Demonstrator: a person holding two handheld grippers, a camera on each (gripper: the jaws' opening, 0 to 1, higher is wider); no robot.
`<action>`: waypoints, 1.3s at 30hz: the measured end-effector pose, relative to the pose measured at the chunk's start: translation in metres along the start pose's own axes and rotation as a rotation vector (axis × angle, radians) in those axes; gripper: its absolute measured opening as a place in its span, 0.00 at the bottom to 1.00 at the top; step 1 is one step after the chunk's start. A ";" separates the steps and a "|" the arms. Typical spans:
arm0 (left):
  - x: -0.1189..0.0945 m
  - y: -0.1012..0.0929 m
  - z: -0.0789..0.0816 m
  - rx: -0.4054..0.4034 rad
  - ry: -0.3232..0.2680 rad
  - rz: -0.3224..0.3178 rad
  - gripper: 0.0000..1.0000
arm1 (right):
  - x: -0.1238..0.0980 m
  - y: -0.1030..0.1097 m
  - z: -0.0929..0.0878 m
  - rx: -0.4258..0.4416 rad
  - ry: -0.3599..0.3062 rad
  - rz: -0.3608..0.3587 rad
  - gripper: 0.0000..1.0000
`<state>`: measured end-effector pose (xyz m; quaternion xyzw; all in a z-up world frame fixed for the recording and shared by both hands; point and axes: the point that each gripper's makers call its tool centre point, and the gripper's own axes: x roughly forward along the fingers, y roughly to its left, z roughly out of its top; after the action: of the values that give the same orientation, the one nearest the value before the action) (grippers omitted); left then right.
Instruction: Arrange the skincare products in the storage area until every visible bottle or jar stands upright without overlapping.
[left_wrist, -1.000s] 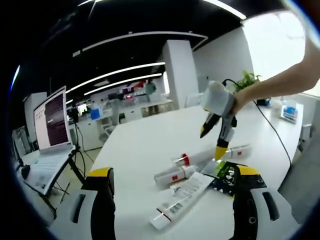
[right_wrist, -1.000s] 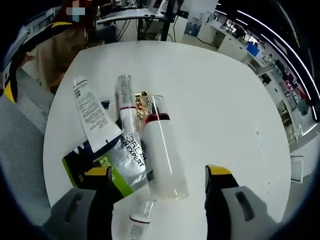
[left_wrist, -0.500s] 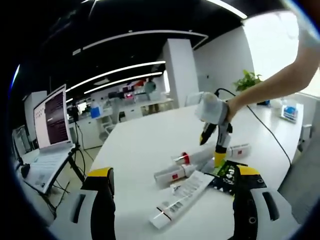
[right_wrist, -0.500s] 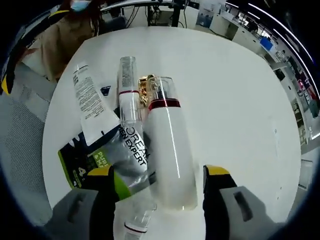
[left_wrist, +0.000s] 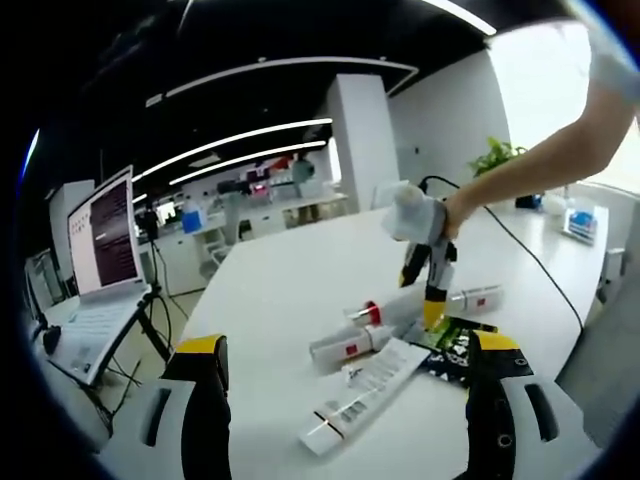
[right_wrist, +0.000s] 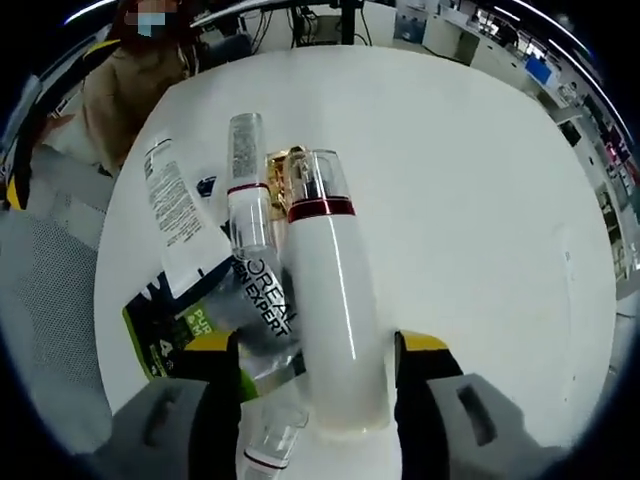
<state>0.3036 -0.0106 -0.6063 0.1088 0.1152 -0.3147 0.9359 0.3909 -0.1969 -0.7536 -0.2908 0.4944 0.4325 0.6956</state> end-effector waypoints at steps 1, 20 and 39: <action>0.000 0.000 0.000 -0.001 0.001 0.000 0.97 | 0.001 0.001 0.001 -0.011 0.012 0.004 0.58; 0.001 -0.005 -0.003 0.020 0.020 -0.022 0.94 | 0.004 0.006 0.003 -0.071 0.182 0.002 0.55; 0.001 -0.007 -0.003 0.020 0.024 -0.033 0.95 | 0.003 0.013 0.000 -0.074 0.223 -0.002 0.45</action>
<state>0.2991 -0.0157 -0.6106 0.1198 0.1250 -0.3298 0.9280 0.3803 -0.1898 -0.7565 -0.3630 0.5523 0.4148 0.6254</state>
